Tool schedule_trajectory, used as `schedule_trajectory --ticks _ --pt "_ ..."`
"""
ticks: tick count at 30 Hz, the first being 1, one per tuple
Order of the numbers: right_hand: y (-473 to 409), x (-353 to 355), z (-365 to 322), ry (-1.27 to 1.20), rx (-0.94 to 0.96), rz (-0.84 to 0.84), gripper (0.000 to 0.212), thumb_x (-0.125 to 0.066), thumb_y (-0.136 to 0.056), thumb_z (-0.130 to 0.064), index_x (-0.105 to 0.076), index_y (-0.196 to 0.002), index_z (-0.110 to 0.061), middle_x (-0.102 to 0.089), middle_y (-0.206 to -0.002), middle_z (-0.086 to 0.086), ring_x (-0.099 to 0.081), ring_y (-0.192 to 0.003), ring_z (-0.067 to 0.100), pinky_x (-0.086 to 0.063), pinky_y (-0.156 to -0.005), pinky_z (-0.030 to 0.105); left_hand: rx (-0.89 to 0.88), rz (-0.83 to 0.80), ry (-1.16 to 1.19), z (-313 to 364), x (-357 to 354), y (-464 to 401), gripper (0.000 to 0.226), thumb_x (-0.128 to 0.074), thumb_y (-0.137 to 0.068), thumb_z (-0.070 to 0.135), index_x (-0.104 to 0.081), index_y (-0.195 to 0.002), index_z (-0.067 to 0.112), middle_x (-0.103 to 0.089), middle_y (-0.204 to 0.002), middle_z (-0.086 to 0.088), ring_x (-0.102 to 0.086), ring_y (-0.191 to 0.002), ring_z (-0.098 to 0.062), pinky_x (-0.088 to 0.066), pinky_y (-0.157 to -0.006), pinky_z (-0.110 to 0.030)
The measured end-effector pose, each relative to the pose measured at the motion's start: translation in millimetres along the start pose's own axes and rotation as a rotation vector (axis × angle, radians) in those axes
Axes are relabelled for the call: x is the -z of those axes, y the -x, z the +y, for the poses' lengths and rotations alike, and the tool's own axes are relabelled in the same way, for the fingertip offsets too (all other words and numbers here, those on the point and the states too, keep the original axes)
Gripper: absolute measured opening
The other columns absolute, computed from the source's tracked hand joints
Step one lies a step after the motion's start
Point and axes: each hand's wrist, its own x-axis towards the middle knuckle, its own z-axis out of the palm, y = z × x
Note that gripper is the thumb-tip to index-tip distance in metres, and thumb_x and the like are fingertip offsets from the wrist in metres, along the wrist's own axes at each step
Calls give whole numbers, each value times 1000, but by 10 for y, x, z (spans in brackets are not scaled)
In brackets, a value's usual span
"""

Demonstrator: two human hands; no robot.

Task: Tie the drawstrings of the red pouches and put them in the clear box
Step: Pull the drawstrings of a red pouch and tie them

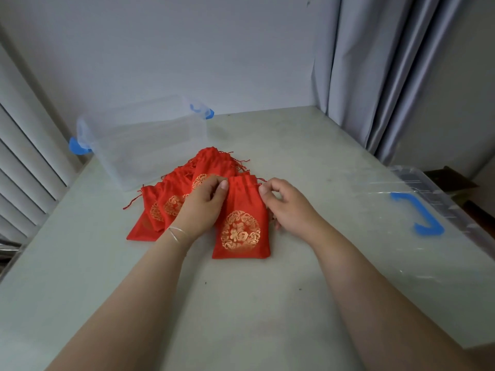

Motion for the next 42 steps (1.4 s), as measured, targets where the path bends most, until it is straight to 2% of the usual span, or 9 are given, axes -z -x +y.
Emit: schedule_trajectory --ticks 3,10,13,20,26,29,34,36,42 --pt "-15 57 -14 -47 19 97 21 -51 -96 -32 -55 -78 -22 -57 -81 -3 -55 -51 5 -42 -39 20 50 -6 -127 -37 45 10 38 -39 -100 36 -43 -66 20 -42 -58 7 -39 -53 -9 -30 -54 -28" --pt "-43 156 1 -253 1 271 17 -64 -89 -22 -62 -75 -12 -68 -71 0 -62 -53 11 -48 -47 24 33 -45 -150 -75 169 33 32 -48 -98 28 -61 -72 14 -55 -62 2 -45 -52 -6 -36 -54 -19" --pt "-36 189 -23 -396 -6 391 19 -63 -90 -20 -61 -74 -11 -70 -72 1 -66 -56 11 -50 -50 23 112 46 60 -67 208 22 31 -48 -98 25 -66 -77 11 -64 -65 3 -54 -50 2 -42 -51 -11" --pt "-47 210 -59 -947 18 531 28 -38 -102 -29 -45 -85 -8 -71 -93 12 -72 -86 24 -58 -68 29 370 10 539 -13 207 36 34 -42 -100 28 -56 -77 8 -68 -59 0 -69 -60 -12 -55 -52 -20" --pt "-76 242 -73 -1236 -14 533 35 -37 -102 -31 -42 -74 -11 -43 -55 0 -51 -49 12 -56 -63 32 422 88 788 97 153 39 34 -39 -100 30 -52 -77 8 -68 -58 -1 -70 -61 -12 -57 -57 -21" --pt "-118 252 -90 -1053 65 523 33 -38 -103 -27 -38 -72 -15 -34 -52 -4 -34 -44 9 -48 -55 27 480 110 933 171 122 23 34 -40 -101 31 -51 -76 11 -67 -58 1 -70 -61 -11 -56 -56 -21" --pt "-67 144 -38 5 383 246 8 -62 -90 -25 -60 -83 -21 -62 -80 -6 -59 -74 5 -46 -73 17 501 129 1032 142 111 47 30 -41 -101 29 -54 -80 12 -69 -63 3 -70 -64 -9 -55 -56 -19" --pt "-82 106 -12 128 364 170 13 -69 -83 -30 -69 -91 -20 -64 -89 -8 -60 -87 3 -42 -77 12 378 106 980 145 115 70 30 -41 -99 31 -56 -81 11 -70 -67 3 -69 -69 -10 -57 -64 -20" --pt "-77 7 -11 163 325 166 6 -72 -81 -26 -71 -82 -20 -62 -76 2 -55 -72 12 -46 -69 35 -4 40 686 298 14 176 31 -50 -88 36 -63 -85 8 -71 -81 0 -66 -82 -13 -53 -74 -26"
